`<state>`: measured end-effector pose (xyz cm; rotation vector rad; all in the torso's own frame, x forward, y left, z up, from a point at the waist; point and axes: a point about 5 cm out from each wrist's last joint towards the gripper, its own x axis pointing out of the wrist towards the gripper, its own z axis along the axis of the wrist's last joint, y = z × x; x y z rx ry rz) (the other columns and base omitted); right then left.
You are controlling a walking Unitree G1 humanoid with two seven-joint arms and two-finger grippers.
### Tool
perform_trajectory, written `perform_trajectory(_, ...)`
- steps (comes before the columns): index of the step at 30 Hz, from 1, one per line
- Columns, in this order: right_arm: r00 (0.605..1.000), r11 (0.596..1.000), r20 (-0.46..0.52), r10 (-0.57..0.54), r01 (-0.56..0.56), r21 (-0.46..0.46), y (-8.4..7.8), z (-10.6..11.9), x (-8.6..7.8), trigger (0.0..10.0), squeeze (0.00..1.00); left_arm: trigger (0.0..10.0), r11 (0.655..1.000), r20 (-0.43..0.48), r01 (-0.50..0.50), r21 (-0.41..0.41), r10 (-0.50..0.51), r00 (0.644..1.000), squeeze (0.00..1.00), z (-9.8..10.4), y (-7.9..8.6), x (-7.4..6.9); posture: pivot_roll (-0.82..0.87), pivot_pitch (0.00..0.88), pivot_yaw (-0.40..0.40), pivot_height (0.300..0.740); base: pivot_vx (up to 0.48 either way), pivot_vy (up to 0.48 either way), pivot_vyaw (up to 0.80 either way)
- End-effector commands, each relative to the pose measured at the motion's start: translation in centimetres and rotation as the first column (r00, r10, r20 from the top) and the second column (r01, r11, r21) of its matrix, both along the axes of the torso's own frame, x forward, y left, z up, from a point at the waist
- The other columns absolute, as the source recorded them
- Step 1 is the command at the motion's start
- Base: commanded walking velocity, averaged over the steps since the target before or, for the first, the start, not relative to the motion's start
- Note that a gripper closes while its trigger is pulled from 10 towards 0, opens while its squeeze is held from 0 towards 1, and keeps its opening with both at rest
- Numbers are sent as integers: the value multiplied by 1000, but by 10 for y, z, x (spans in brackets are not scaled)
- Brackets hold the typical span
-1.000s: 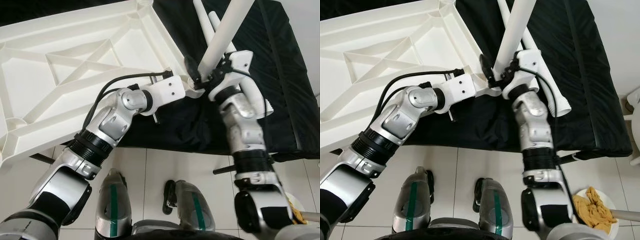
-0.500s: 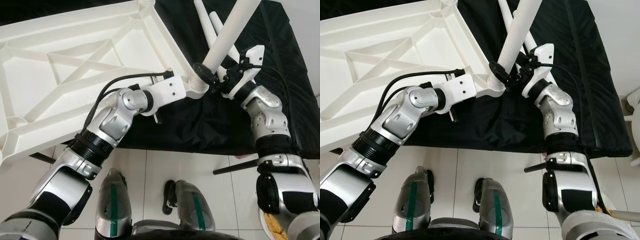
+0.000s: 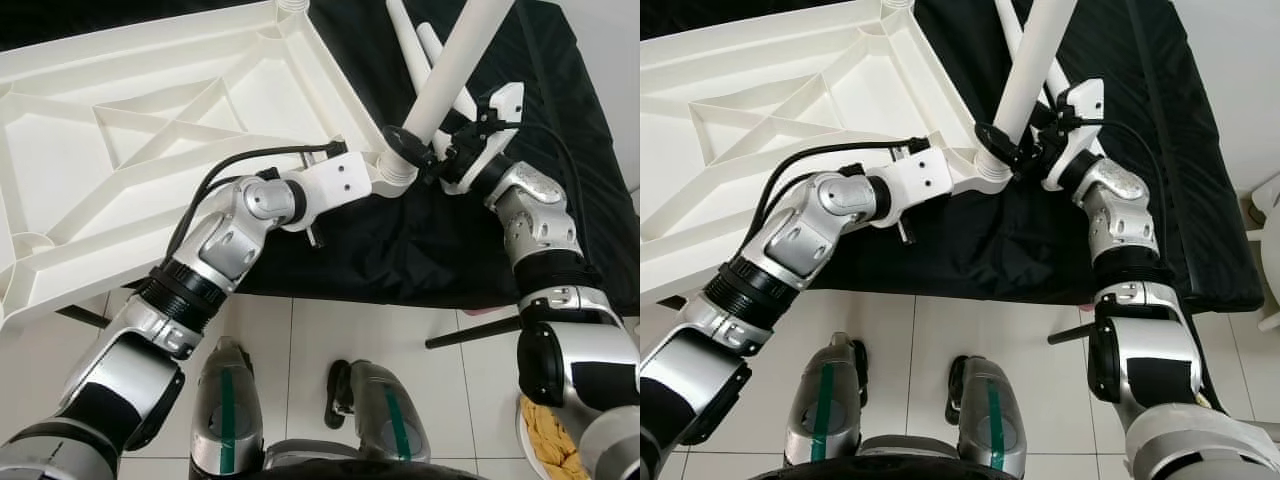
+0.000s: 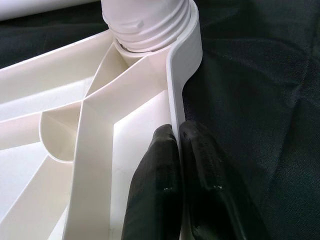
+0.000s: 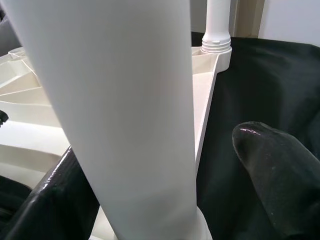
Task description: Building children table
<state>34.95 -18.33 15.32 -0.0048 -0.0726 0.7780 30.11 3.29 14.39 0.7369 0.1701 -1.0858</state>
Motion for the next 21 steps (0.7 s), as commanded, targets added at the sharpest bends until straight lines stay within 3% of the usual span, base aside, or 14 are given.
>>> perform_trajectory(1,1000,1000,-10,10,-10,-12,-1,-4,0,7961,0,10000,1000,40,29,-8,-29,999,0,7,-5,-1,53,38,-85,740,0,0,0)
perform_trajectory(2,1000,1000,-12,14,-14,-11,1,-5,0,4980,0,10000,1000,41,30,-8,-30,999,0,7,-6,0,53,37,-83,740,0,0,0)
perform_trajectory(4,1000,1000,-13,17,-17,-10,1,-6,0,5020,0,10000,999,41,31,-8,-31,999,0,7,-6,0,53,37,-83,740,0,0,0)
perform_trajectory(5,1000,1000,-11,22,-22,-9,3,-8,0,3176,0,10000,999,40,31,-8,-31,999,0,7,-6,0,55,38,-81,740,0,0,0)
perform_trajectory(6,1000,1000,-11,22,-22,-9,3,-8,0,3176,0,10000,999,40,31,-8,-31,999,0,7,-6,0,55,38,-81,740,0,0,0)
perform_trajectory(7,999,999,-12,31,-31,-8,3,-8,0,0,0,10000,1000,40,30,-6,-30,999,0,7,-5,0,56,37,-81,740,0,0,0)
perform_trajectory(16,999,999,-1,46,-46,-12,1,-8,-3,0,0,10000,1000,39,31,-4,-31,999,0,6,-5,-1,57,41,-86,740,0,0,0)
perform_trajectory(17,999,999,3,46,-46,-9,2,-7,-3,10000,0,10000,999,38,32,-5,-32,999,0,6,-5,-2,55,40,-89,740,0,0,0)
perform_trajectory(21,999,999,2,40,-40,-4,3,-7,-4,10000,0,10000,999,38,32,-5,-32,999,0,6,-5,-2,55,40,-90,740,0,0,0)
